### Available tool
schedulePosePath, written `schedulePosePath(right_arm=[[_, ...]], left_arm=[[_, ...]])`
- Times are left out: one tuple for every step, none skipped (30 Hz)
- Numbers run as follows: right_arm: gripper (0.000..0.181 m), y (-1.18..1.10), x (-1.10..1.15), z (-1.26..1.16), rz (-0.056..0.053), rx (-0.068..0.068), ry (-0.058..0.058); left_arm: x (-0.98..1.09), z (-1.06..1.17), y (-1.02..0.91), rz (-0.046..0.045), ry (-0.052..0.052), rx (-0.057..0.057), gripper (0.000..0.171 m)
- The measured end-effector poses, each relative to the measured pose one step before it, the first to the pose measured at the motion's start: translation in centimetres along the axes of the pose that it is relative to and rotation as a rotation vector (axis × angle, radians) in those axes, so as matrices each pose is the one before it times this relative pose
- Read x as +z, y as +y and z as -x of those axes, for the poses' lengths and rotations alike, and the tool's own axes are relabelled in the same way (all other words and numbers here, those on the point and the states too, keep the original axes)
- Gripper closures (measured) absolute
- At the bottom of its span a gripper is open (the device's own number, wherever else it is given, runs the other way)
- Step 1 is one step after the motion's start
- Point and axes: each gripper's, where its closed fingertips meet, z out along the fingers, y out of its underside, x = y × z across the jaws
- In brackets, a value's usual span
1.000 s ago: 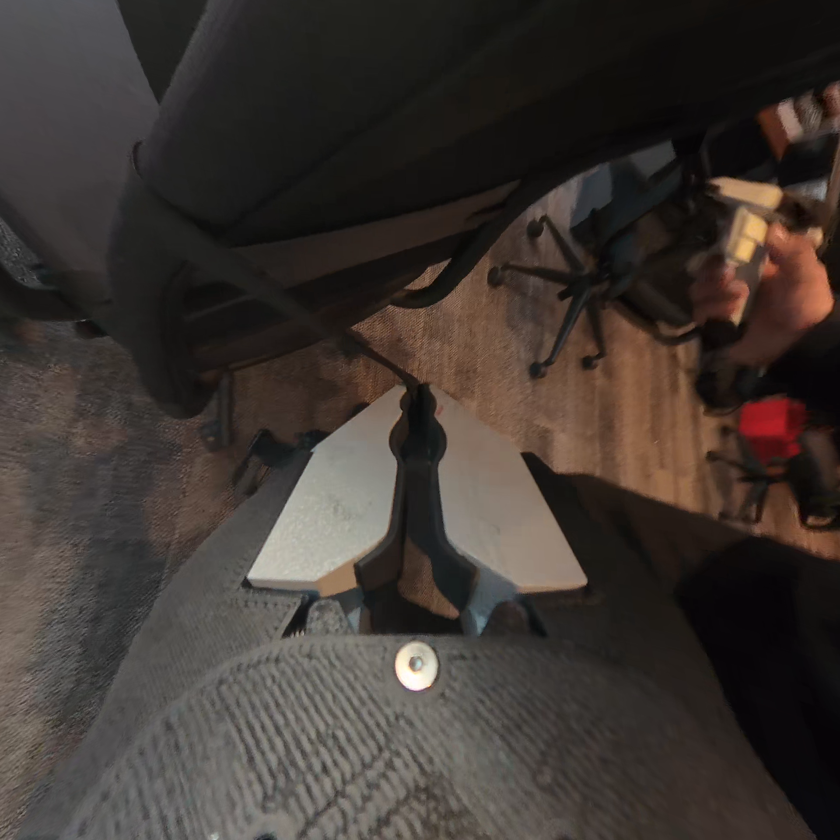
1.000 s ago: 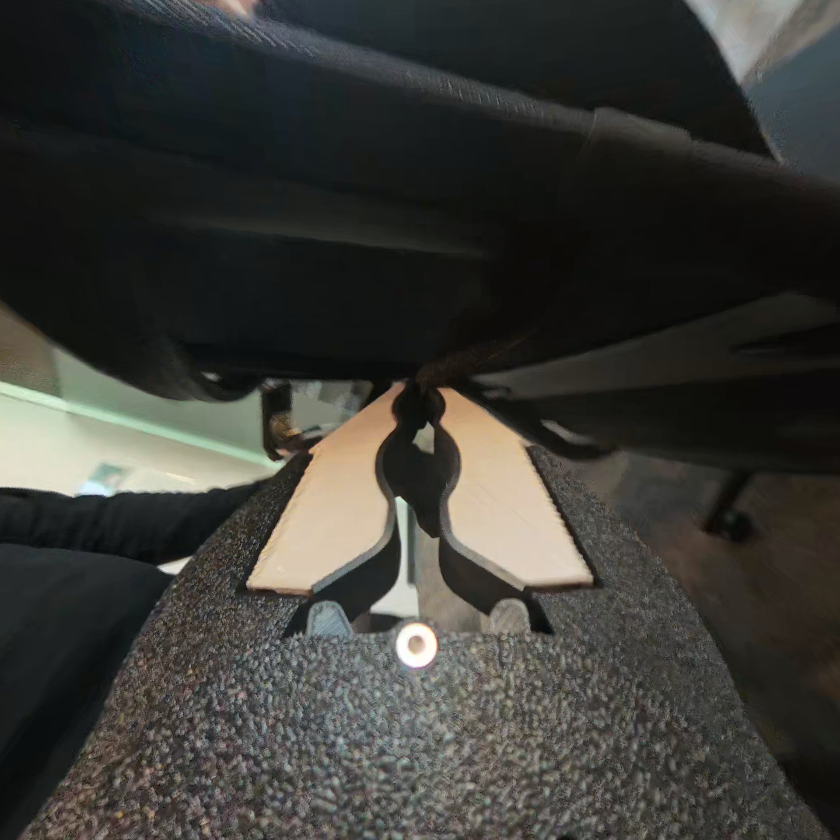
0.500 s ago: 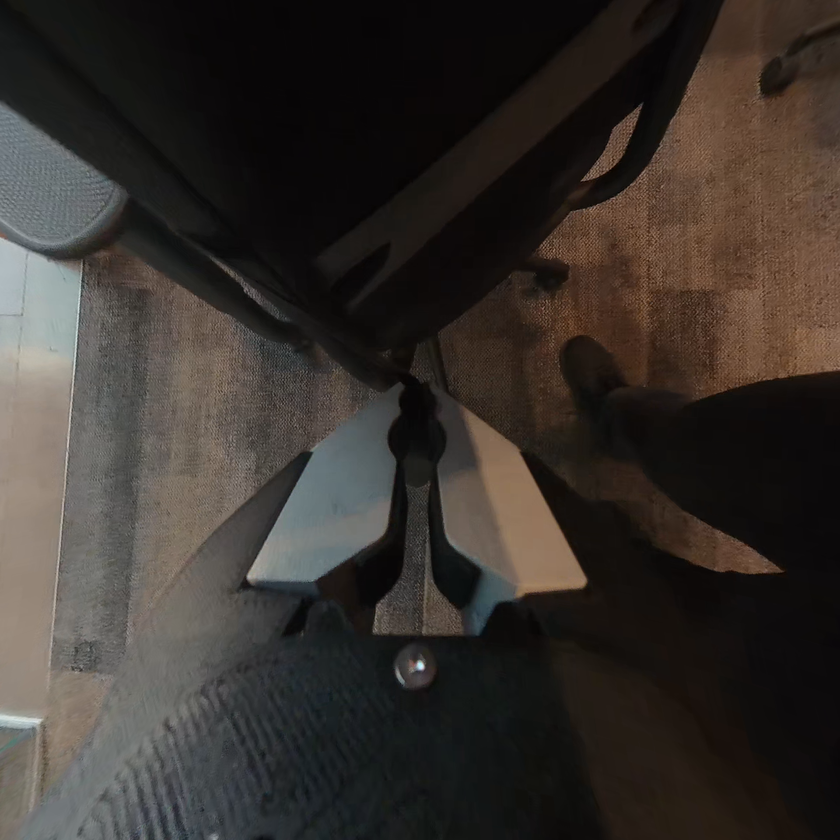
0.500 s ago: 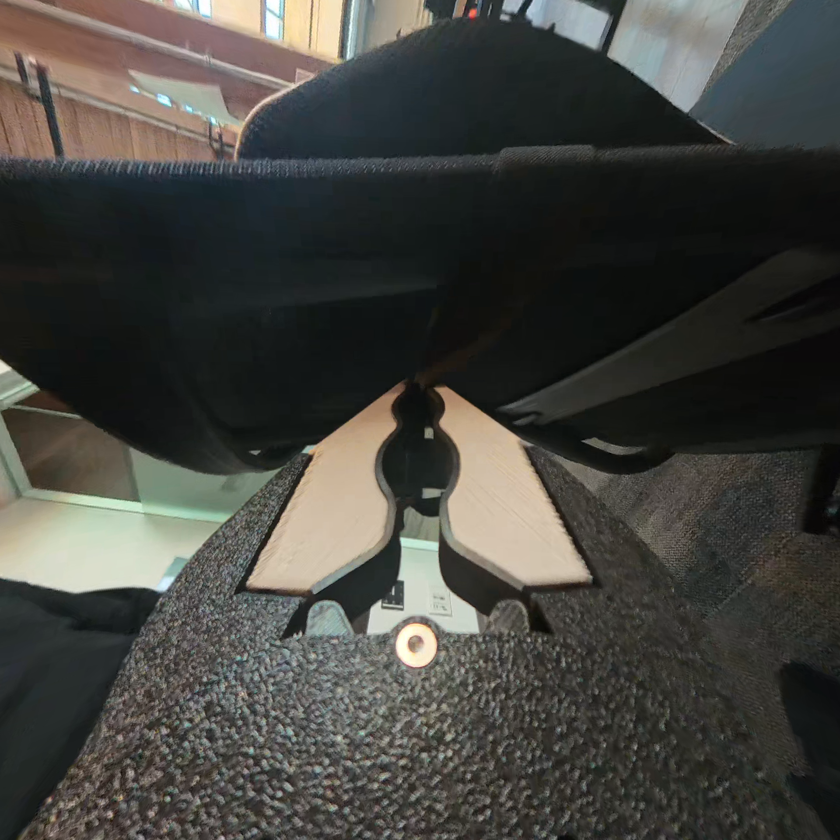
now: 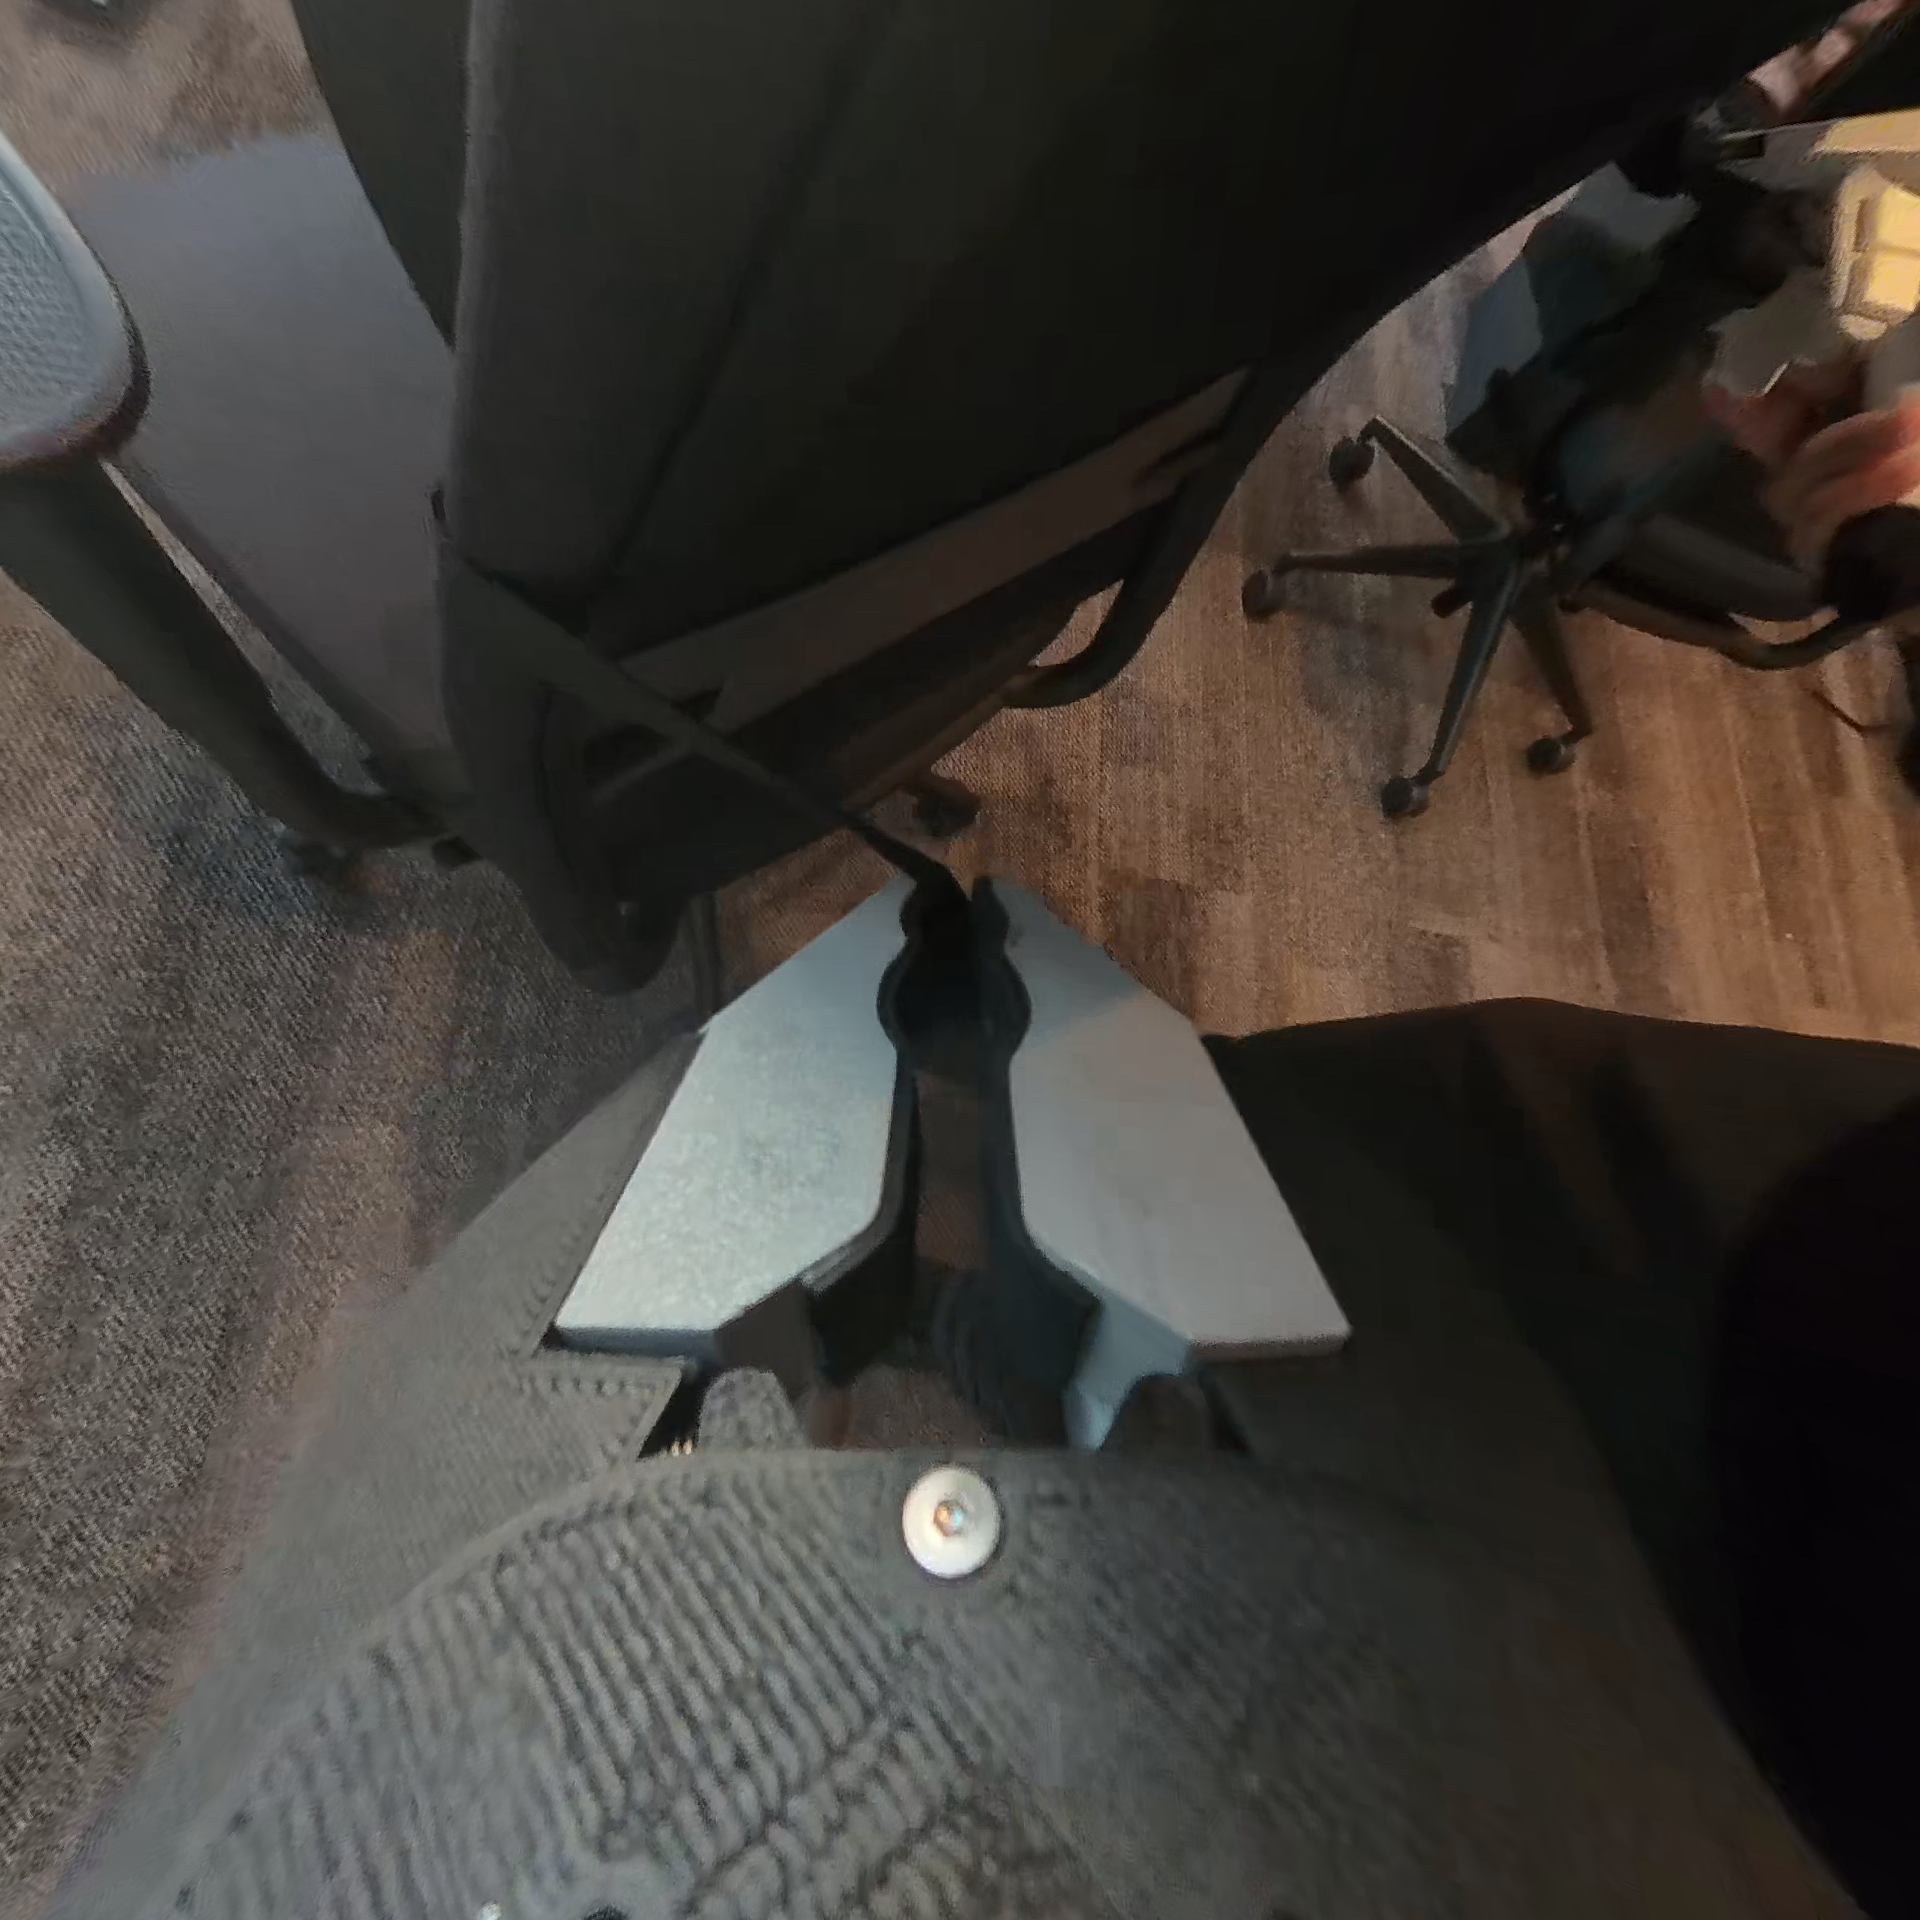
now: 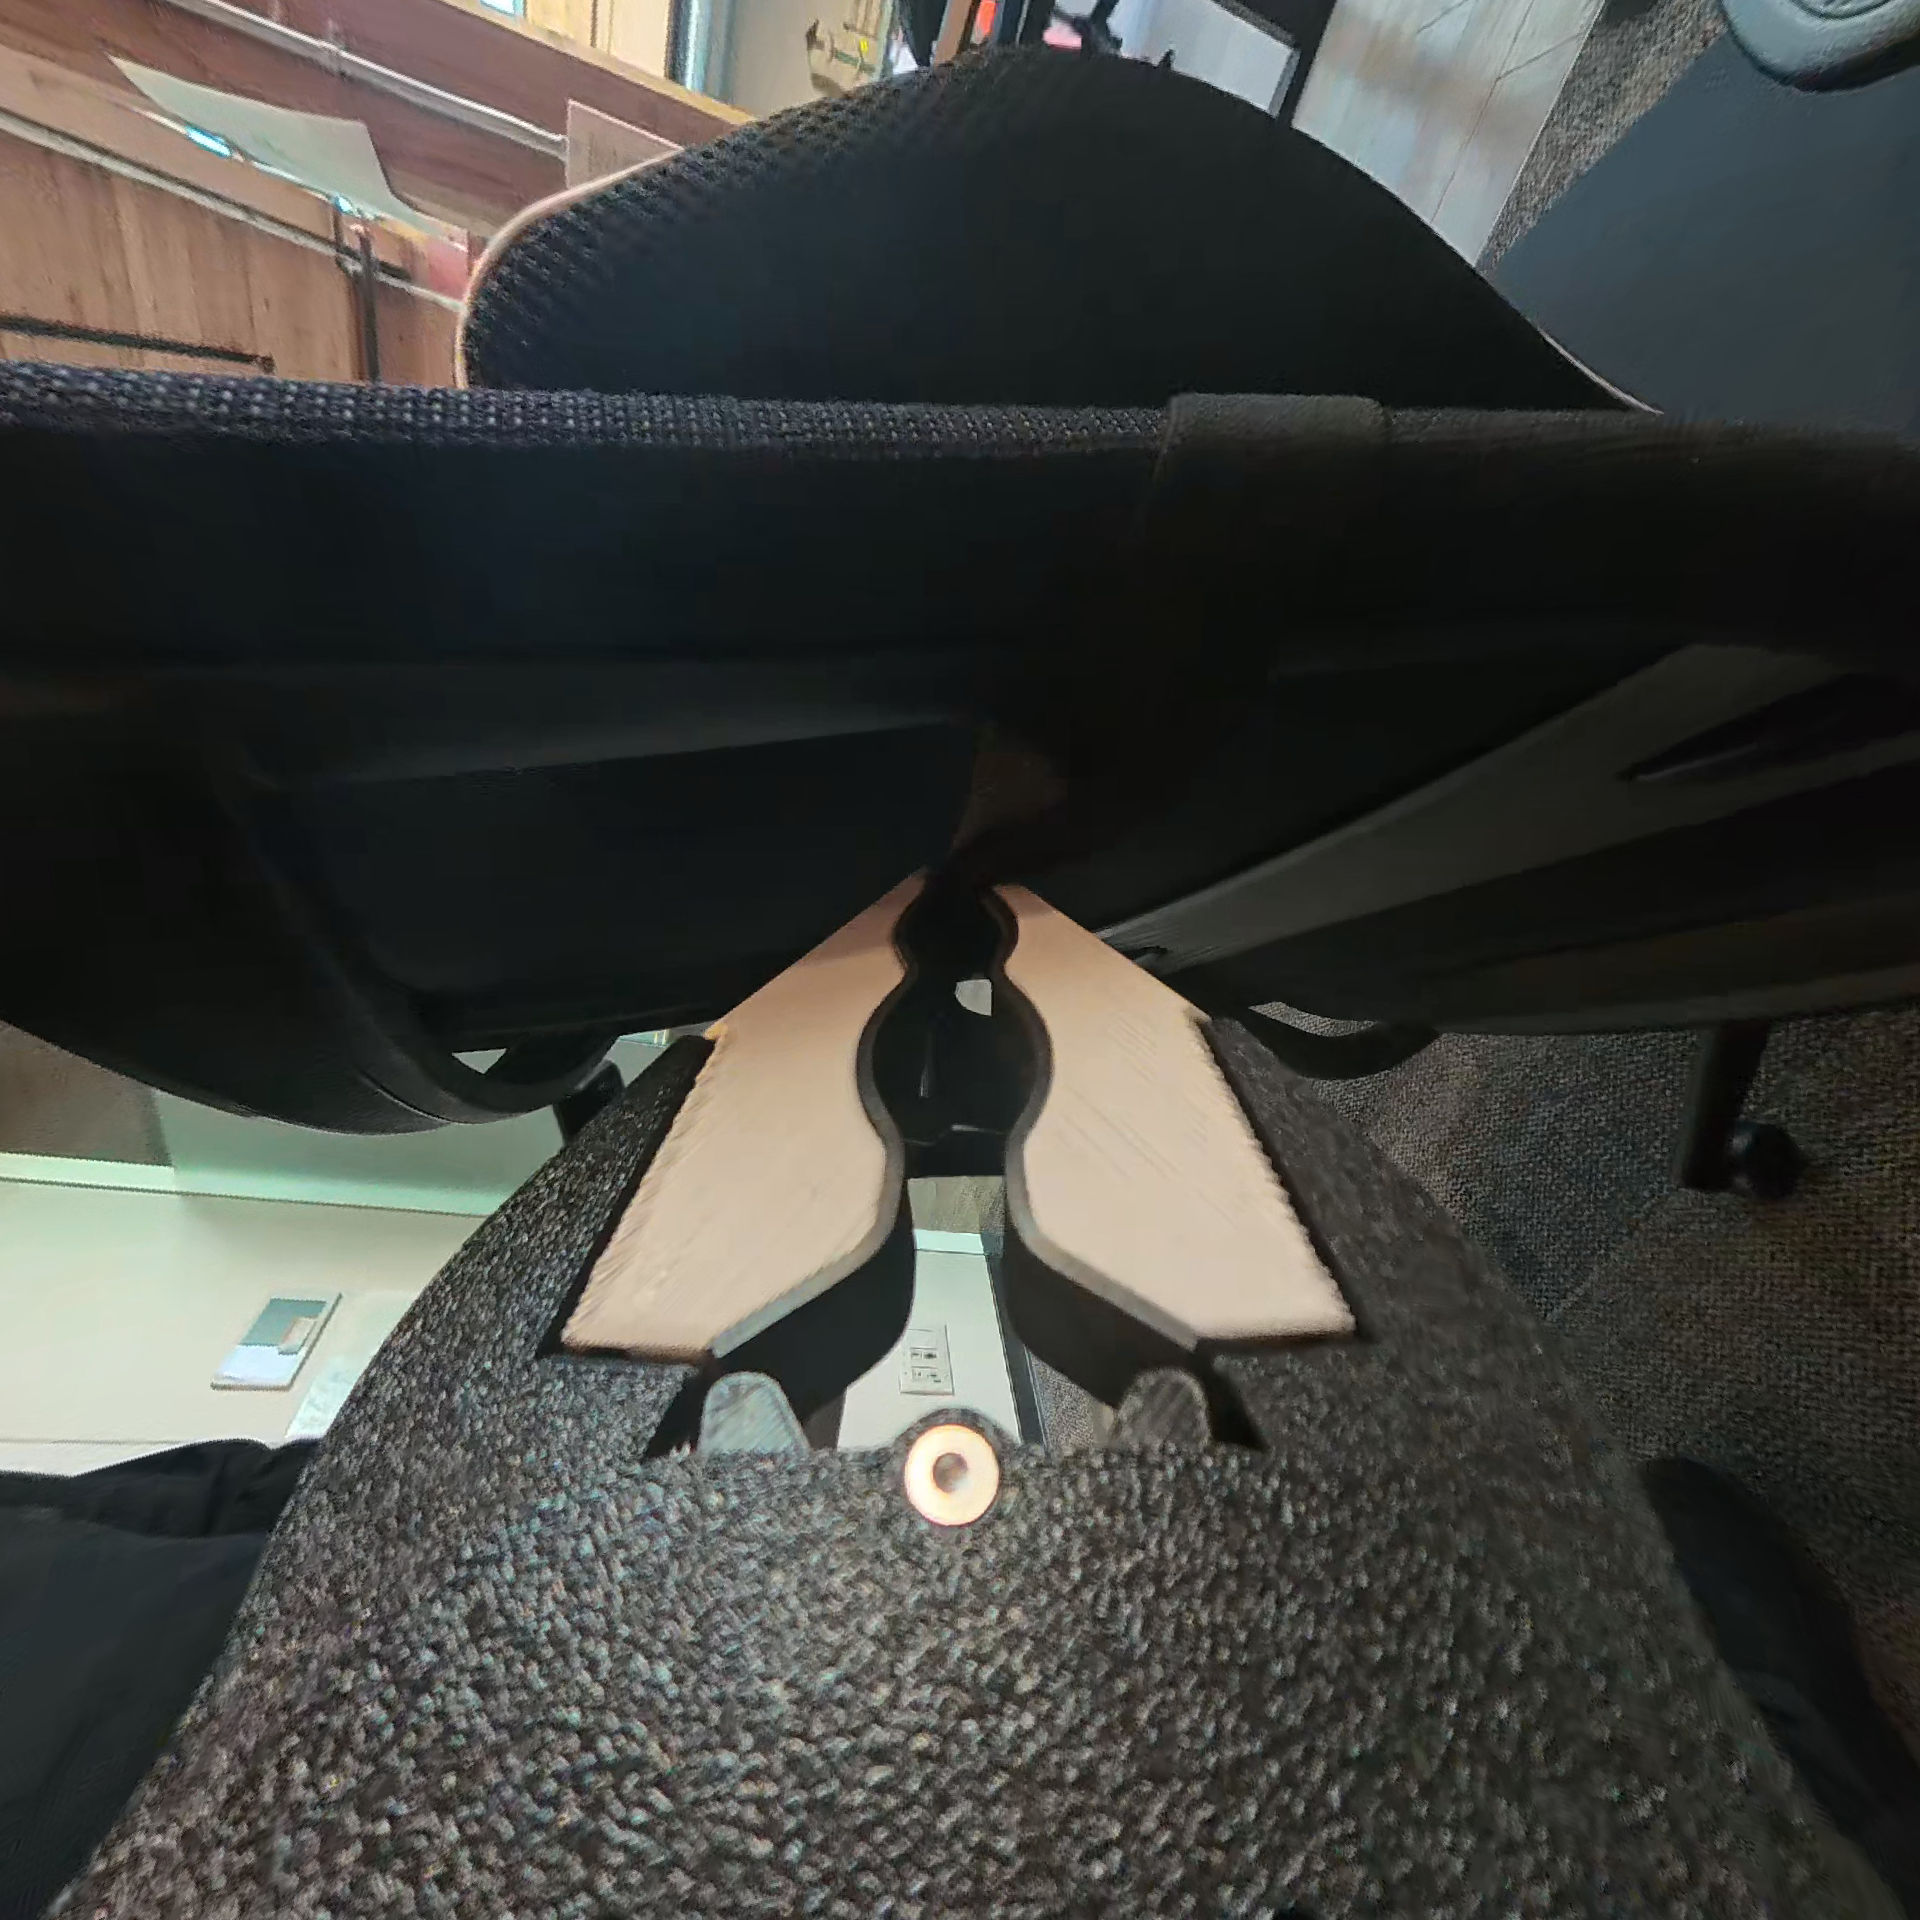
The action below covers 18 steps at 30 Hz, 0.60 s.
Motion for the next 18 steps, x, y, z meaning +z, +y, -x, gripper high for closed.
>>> schedulePosePath(right_arm=[[0.177,0.083,0.009,-0.199,-0.0006,0.0077,0.0133],[0.177,0.056,0.001,-0.211,-0.0002,0.0016,0.0164],[0.177,-0.023,-0.048,-0.175,-0.0007,-0.0127,0.0212],[0.177,-0.034,-0.041,-0.201,0.0040,-0.0189,0.0257],[0.177,-0.025,0.000,-0.112,0.0082,-0.0162,0.0198],[0.177,-0.014,0.022,-0.012,0.0098,-0.0100,0.0100],[0.177,-0.004,0.032,0.009,0.0099,-0.0038,0.0065],[0.177,0.013,-0.002,-0.001,0.0090,-0.0014,0.0063],[0.177,0.037,-0.031,-0.065,0.0091,-0.0018,0.0092],[0.177,0.077,-0.051,-0.116,0.0099,-0.0014,0.0128],[0.177,0.078,-0.086,-0.151,0.0094,0.0011,0.0144],[0.177,0.044,-0.132,-0.096,0.0061,0.0029,0.0100],[0.177,-0.007,-0.171,-0.023,0.0038,0.0032,0.0055],[0.177,-0.004,-0.183,-0.060,0.0055,0.0031,0.0075],[0.178,-0.008,-0.175,-0.080,0.0074,0.0043,0.0085],[0.178,0.005,-0.147,-0.057,0.0084,0.0062,0.0063],[0.178,0.013,-0.107,-0.034,0.0096,0.0063,0.0050],[0.177,0.002,-0.071,-0.064,0.0091,-0.0002,0.0095]], left_arm=[[0.106,0.003,0.586,0.01578,0.0211,-0.0430,0.168],[0.118,0.008,0.365,0.00442,0.0190,-0.0406,0.169],[0.101,-0.019,0.180,-0.00388,0.0113,-0.0259,0.170],[0.133,-0.040,0.164,-0.00165,0.0028,-0.0117,0.171],[0.185,-0.057,0.178,0.00118,-0.0018,-0.0025,0.171],[0.205,-0.092,0.200,0.00155,-0.0026,0.0040,0.171],[0.239,-0.128,0.285,0.00528,-0.0009,0.0084,0.171],[0.213,-0.108,0.337,0.00905,-0.0031,0.0106,0.171],[0.121,0.058,0.373,0.01285,-0.0180,0.0282,0.171],[0.006,0.251,0.477,0.02356,-0.0348,0.0591,0.171],[-0.096,0.280,0.559,0.02736,-0.0387,0.0662,0.171],[-0.156,0.295,0.575,0.01842,-0.0340,0.0489,0.171],[-0.171,0.443,0.635,0.01102,-0.0308,0.0302,0.171],[-0.141,0.650,0.726,0.00870,-0.0282,0.0151,0.171],[-0.105,0.741,0.661,0.00268,-0.0185,0.0021,0.171],[-0.030,0.616,0.434,-0.00604,-0.0007,-0.0104,0.171],[0.053,0.441,0.191,-0.00876,0.0143,-0.0192,0.171],[0.073,0.284,-0.062,-0.00853,0.0167,-0.0163,0.171]])
